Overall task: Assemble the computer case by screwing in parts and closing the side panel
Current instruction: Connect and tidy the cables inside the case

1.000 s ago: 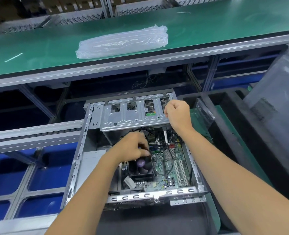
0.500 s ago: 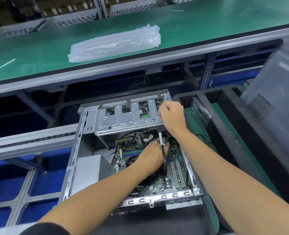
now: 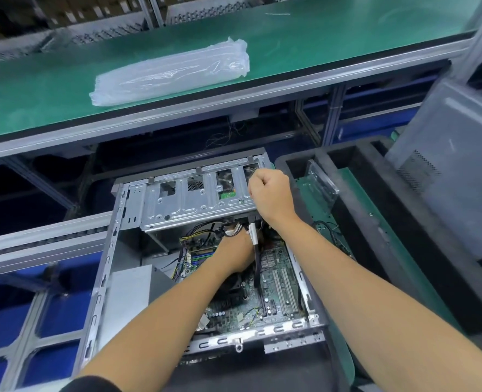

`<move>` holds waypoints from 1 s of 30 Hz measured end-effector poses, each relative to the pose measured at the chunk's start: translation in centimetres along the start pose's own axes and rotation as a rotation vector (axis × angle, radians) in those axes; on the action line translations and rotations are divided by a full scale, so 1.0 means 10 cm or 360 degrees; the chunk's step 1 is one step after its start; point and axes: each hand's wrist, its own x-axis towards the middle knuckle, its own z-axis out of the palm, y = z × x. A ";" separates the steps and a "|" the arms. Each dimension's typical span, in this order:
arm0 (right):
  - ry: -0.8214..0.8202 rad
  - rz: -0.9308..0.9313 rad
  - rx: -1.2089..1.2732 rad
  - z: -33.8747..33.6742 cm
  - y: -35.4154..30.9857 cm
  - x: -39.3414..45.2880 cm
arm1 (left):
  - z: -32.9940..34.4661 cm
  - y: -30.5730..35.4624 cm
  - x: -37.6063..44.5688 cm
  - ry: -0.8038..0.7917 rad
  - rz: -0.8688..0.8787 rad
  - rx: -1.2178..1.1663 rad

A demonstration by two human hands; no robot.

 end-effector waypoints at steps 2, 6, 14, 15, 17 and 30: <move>-0.0005 -0.0002 0.0000 0.00 0.00 0.00 | -0.01 0.00 0.00 -0.0003 0.0017 -0.0006; -0.0005 -0.0006 -0.0006 0.01 0.01 0.00 | -0.04 0.01 0.03 -0.0023 0.0041 -0.0106; -0.0019 -0.0017 0.0021 0.01 0.02 0.00 | -0.14 -0.01 0.11 -0.0263 -0.0061 -0.0168; -0.0019 -0.0016 0.0018 0.01 0.02 0.00 | -0.13 -0.02 0.12 -0.0294 -0.0072 -0.0167; -0.0020 -0.0017 0.0020 0.01 0.02 0.00 | -0.13 -0.04 0.14 -0.0342 -0.0095 -0.0169; -0.0020 -0.0002 0.0014 0.00 0.00 0.00 | -0.08 -0.09 0.17 -0.0338 -0.0095 -0.0129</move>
